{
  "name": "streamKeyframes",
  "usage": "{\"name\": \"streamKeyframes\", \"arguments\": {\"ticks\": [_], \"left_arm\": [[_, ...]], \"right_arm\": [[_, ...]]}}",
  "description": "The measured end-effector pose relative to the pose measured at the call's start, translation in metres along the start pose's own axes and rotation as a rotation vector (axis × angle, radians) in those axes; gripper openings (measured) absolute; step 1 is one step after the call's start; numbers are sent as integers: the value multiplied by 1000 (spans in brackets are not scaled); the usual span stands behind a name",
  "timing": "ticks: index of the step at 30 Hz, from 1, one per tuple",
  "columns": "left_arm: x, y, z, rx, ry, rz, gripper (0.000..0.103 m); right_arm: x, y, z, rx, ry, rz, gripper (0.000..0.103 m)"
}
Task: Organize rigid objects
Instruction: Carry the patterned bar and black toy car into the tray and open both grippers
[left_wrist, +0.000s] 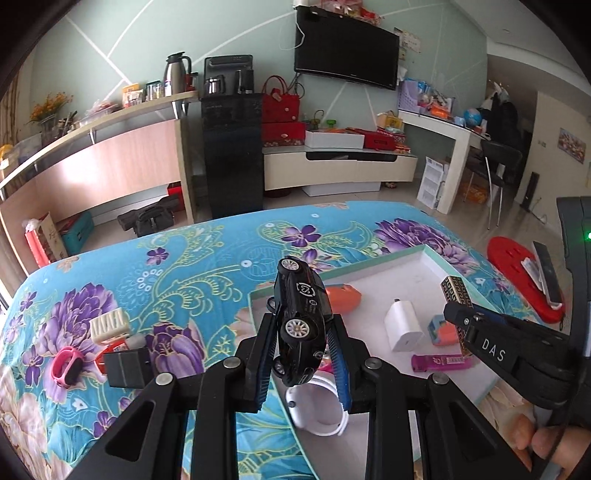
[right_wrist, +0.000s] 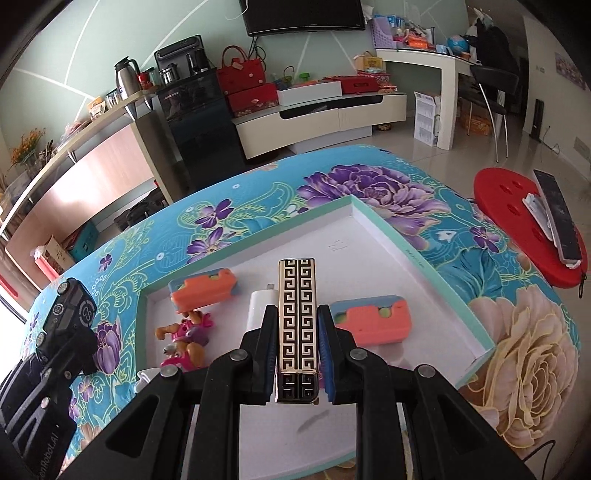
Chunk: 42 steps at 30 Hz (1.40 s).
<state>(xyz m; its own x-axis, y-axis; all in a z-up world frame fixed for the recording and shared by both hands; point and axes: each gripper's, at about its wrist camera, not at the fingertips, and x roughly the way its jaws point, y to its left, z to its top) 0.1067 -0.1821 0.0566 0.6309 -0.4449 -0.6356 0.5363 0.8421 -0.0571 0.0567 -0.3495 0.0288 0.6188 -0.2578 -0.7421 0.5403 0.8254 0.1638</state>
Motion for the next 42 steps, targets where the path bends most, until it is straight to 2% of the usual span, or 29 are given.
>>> {"name": "streamKeyframes", "arguments": {"ticks": [7, 12, 24, 36, 42], "left_arm": [[16, -39, -7, 88, 37, -41, 30], [28, -52, -13, 118, 73, -47, 30], [43, -59, -24, 142, 123, -44, 30], [53, -57, -29, 133, 165, -39, 31], [55, -58, -30, 134, 177, -42, 31]], "right_arm": [[-6, -34, 2, 70, -6, -46, 21], [9, -39, -3, 78, 52, -30, 21], [26, -30, -10, 63, 112, 26, 21], [35, -24, -13, 43, 152, 31, 22], [33, -21, -11, 30, 144, 38, 24]]}}
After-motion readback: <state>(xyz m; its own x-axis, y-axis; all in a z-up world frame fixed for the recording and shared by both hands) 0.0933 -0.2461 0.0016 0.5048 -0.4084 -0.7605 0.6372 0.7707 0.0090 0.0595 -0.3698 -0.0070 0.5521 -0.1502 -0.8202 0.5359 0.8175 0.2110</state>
